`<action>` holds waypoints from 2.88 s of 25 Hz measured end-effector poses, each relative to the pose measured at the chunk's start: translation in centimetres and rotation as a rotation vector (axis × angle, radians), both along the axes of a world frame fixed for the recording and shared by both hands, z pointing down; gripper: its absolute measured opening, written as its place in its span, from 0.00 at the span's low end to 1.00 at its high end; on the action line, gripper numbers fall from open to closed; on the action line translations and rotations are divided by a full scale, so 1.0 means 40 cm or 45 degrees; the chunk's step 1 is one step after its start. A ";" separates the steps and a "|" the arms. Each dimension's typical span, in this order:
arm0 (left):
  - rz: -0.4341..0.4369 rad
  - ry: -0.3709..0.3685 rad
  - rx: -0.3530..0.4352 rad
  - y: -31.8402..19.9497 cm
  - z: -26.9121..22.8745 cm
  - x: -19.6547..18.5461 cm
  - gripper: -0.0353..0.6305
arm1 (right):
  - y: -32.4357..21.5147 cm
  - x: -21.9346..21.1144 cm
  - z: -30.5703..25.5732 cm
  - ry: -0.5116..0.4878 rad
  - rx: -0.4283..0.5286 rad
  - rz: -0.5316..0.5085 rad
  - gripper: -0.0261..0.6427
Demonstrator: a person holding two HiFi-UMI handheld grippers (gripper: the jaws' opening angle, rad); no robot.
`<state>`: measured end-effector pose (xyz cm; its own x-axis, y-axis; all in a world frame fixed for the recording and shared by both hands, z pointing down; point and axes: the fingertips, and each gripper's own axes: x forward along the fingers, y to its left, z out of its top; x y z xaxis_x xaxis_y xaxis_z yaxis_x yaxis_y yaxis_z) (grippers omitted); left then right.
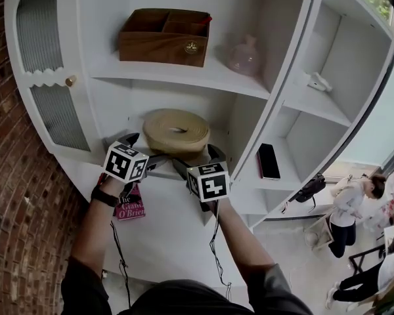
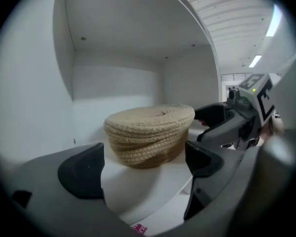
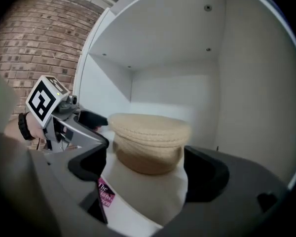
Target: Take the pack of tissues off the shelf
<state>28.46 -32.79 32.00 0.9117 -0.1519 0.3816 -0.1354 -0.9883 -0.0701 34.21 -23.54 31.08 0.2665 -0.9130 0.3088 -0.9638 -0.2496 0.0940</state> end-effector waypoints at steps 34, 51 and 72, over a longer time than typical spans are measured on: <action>-0.076 -0.037 0.073 0.097 0.004 -0.100 0.82 | 0.023 -0.071 0.005 0.019 -0.010 -0.268 0.74; -0.478 0.123 0.093 0.208 0.107 -0.559 0.82 | 0.073 -0.491 0.115 0.128 0.027 -0.678 0.74; -1.009 0.045 -0.182 0.060 0.727 -0.915 0.81 | -0.173 -0.827 0.711 0.137 -0.160 -1.219 0.74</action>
